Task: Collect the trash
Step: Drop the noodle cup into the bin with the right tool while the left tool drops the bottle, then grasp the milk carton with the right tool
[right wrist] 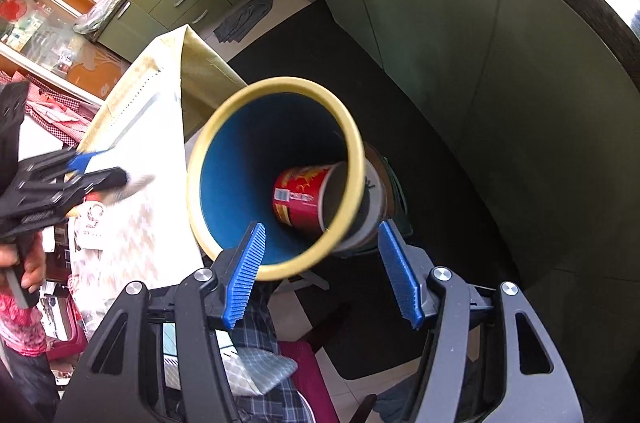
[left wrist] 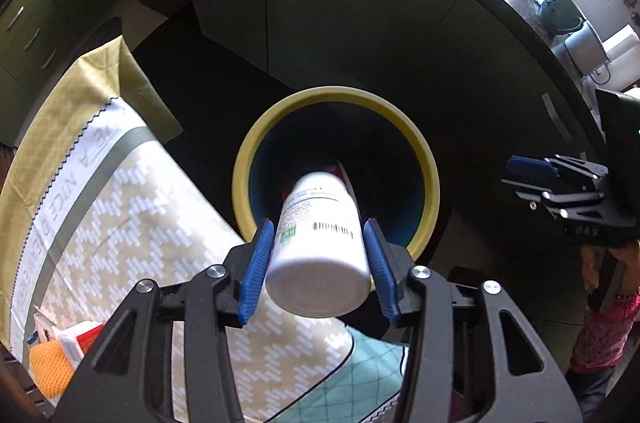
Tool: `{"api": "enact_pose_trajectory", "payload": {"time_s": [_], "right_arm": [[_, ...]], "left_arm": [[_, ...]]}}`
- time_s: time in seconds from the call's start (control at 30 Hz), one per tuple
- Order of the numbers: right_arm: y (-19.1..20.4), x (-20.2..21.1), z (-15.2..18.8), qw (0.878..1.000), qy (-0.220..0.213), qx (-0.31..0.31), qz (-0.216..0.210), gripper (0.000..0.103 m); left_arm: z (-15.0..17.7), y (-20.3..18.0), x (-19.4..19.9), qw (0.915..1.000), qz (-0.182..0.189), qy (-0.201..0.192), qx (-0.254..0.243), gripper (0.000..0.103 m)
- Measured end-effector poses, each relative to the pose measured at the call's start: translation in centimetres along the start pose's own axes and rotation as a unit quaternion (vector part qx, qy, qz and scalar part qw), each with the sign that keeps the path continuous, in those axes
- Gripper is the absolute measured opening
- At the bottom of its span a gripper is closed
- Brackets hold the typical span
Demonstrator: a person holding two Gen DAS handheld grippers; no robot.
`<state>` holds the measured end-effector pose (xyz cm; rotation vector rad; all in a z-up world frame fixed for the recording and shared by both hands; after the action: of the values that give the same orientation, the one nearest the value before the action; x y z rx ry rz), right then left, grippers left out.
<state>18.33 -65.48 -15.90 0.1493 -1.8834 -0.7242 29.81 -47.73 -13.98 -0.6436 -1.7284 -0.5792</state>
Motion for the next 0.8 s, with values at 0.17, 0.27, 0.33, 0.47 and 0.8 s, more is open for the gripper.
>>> {"api": "enact_pose_trajectory", "payload": {"time_s": [0.17,0.27,0.33,0.47,0.8], "right_arm": [[-0.8,0.5,0.9,1.0,0.001,-0.004,-0.002,0.06],[-0.9,0.7,1.6,1.0,0.004,-0.002,-0.002,0.06],[-0.8,0.8,2.1,1.0,0.007,0.003,-0.002,0.06],[0.6,0.7,2.4,1.0,0.011,0.023,-0.008,0.06],[11.1,-2.7,2.6,0.99,0.048,0.133,-0.026,0.059]], "left_arm": [[-3.0,-1.7,-2.5,0.9999,0.004,-0.009,0.006,0.046],[-3.4,-1.5,-1.9,0.9998,0.003,-0.019,0.011,0.047],[-2.9,-1.1,-1.0,0.9997,0.003,-0.023,0.008,0.048],[-0.5,0.8,1.4,0.9996,0.001,-0.027,0.007,0.051],[11.5,11.5,11.5,0.9955,-0.043,-0.057,0.062,0.057]]}}
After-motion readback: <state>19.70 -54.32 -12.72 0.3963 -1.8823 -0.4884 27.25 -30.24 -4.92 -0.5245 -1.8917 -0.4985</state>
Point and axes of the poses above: each gripper's, at about its wrist camera, not at the fingertips, and x roughly against the way its jaws point, y to its left, z to its underside, the point moved 5 cm from there along -x, roughly the way its jaws point, and after that the axes turned 12 degrees about -z, right-handed, at the moved point
